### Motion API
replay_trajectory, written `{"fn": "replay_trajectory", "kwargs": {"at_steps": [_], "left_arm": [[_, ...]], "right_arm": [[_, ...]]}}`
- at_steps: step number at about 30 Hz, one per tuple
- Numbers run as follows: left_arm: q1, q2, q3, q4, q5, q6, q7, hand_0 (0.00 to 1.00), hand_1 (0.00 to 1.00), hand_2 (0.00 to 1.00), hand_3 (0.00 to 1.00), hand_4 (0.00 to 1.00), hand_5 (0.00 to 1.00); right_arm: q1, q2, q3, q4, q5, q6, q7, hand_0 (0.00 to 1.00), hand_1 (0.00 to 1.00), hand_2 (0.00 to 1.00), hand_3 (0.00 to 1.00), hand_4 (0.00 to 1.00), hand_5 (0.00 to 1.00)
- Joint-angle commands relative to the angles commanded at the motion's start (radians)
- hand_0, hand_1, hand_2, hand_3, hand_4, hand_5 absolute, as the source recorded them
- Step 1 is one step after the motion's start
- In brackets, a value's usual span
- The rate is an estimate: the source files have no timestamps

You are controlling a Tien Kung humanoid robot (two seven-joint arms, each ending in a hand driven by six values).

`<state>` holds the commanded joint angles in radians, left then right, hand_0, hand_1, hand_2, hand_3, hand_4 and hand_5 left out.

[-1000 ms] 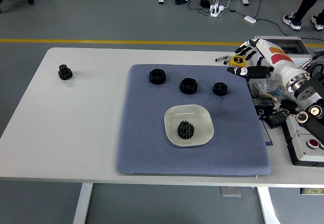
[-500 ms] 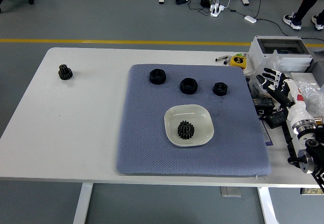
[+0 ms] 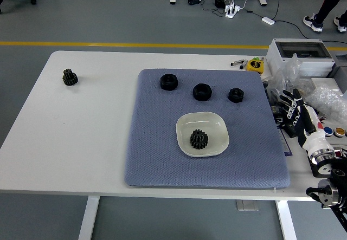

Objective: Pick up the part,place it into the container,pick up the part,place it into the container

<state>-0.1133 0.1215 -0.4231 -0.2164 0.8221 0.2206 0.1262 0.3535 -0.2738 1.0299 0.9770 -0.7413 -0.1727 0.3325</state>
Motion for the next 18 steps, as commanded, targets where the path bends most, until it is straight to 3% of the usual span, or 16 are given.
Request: {"fn": "replay_trajectory", "kwargs": {"at_steps": [18], "left_arm": [[-0.007, -0.002, 0.008, 0.001, -0.014, 0.003, -0.004, 0.651, 0.646, 0.624, 0.555, 0.593, 0.499]], "right_arm": [[-0.012, 0.033, 0.014, -0.011, 0.042, -0.023, 0.055, 0.885, 0.833, 0.847, 0.870, 0.998, 0.998]]}}
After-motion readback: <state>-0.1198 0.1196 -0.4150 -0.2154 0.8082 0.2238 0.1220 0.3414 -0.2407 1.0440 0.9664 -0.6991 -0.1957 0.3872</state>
